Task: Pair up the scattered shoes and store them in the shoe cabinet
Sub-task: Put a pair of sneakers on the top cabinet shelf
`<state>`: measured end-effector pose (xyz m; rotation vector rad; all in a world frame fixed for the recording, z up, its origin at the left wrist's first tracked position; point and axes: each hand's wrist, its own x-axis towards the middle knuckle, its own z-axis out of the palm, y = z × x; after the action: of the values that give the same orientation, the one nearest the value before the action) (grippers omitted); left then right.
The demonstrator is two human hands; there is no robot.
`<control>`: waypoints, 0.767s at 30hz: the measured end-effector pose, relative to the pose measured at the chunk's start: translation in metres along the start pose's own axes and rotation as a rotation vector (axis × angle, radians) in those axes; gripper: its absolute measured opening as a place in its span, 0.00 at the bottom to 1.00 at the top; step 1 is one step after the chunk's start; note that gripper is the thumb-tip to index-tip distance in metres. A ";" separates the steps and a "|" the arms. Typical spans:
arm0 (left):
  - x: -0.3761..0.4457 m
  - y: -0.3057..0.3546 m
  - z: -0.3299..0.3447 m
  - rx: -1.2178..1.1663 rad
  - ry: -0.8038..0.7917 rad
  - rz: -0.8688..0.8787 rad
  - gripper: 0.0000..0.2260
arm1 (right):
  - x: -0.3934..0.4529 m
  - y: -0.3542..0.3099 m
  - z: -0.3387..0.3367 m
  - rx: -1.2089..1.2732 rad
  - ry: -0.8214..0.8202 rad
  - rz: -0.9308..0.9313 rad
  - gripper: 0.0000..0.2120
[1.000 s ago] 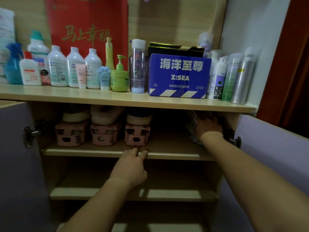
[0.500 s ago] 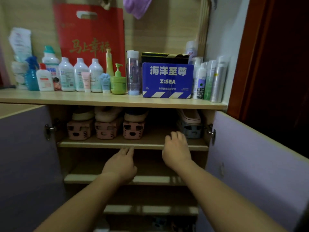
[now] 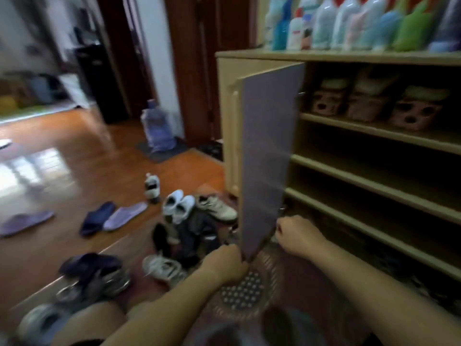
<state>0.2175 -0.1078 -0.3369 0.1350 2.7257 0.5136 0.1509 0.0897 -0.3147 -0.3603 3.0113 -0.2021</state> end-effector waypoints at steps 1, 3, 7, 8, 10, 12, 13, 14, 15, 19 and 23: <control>-0.008 -0.031 0.000 -0.008 -0.011 -0.048 0.20 | 0.006 -0.030 0.010 -0.018 -0.061 -0.057 0.11; -0.021 -0.083 -0.003 -0.046 -0.046 -0.159 0.18 | 0.022 -0.082 0.026 -0.032 -0.173 -0.150 0.10; -0.045 -0.170 -0.002 -0.153 0.006 -0.305 0.13 | 0.042 -0.164 0.050 -0.050 -0.325 -0.265 0.11; -0.053 -0.191 0.003 -0.171 0.031 -0.348 0.13 | 0.045 -0.179 0.057 -0.075 -0.355 -0.295 0.11; -0.064 -0.221 0.013 -0.196 0.031 -0.417 0.14 | 0.050 -0.197 0.073 -0.135 -0.414 -0.322 0.10; -0.065 -0.238 0.018 -0.252 0.031 -0.432 0.14 | 0.054 -0.204 0.085 -0.204 -0.496 -0.327 0.09; -0.064 -0.242 0.017 -0.284 0.055 -0.420 0.12 | 0.055 -0.206 0.091 -0.236 -0.545 -0.317 0.09; -0.062 -0.241 0.013 -0.322 0.108 -0.408 0.10 | 0.058 -0.205 0.094 -0.251 -0.575 -0.306 0.10; -0.059 -0.242 0.010 -0.377 0.162 -0.399 0.08 | 0.060 -0.202 0.097 -0.263 -0.596 -0.281 0.10; -0.041 -0.240 0.013 -0.453 0.195 -0.419 0.08 | 0.078 -0.190 0.114 -0.190 -0.598 -0.195 0.12; -0.018 -0.227 0.019 -0.410 0.213 -0.390 0.12 | 0.091 -0.175 0.137 -0.108 -0.603 -0.153 0.01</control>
<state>0.2353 -0.3155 -0.4314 -0.5718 2.6736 0.9920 0.1188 -0.1172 -0.4326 -0.5480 2.4059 0.0546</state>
